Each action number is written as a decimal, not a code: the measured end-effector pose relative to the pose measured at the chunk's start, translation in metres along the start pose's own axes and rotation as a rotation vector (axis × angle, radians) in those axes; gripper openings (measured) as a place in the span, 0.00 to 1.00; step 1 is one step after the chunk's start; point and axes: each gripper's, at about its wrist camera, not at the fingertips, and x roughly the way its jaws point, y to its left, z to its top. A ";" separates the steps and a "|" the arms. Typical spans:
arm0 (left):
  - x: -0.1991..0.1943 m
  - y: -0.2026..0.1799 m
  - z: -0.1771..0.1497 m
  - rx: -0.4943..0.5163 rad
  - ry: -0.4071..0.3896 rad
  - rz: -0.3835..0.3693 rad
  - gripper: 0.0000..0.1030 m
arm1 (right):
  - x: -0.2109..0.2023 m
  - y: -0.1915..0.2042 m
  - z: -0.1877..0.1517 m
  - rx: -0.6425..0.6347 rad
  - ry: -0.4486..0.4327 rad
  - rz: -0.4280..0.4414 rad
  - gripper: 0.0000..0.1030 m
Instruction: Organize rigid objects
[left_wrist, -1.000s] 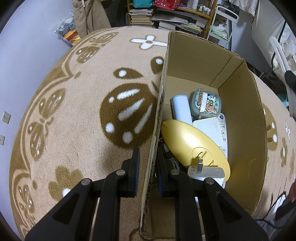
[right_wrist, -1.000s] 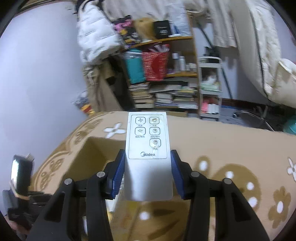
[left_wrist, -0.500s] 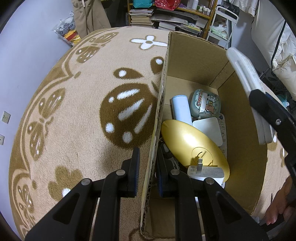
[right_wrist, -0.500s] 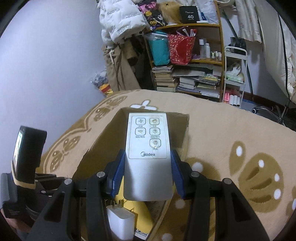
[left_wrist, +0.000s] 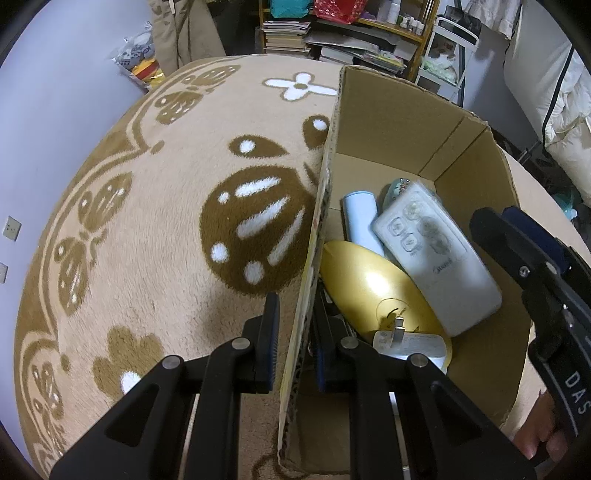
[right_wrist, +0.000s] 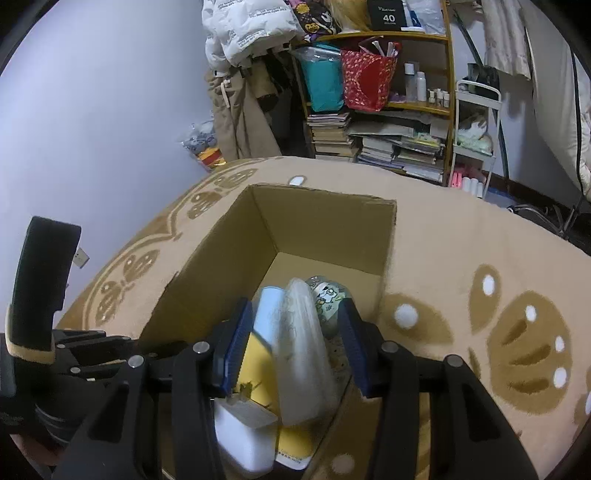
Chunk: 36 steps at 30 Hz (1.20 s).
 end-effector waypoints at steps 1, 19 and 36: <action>0.000 0.000 0.000 0.000 -0.002 0.000 0.15 | -0.002 0.000 0.000 0.006 0.000 -0.001 0.50; -0.036 -0.014 -0.006 0.077 -0.106 0.098 0.74 | -0.058 -0.041 -0.015 0.173 -0.013 -0.075 0.87; -0.099 -0.033 -0.017 0.122 -0.300 0.120 0.92 | -0.102 -0.057 -0.036 0.196 -0.048 -0.129 0.98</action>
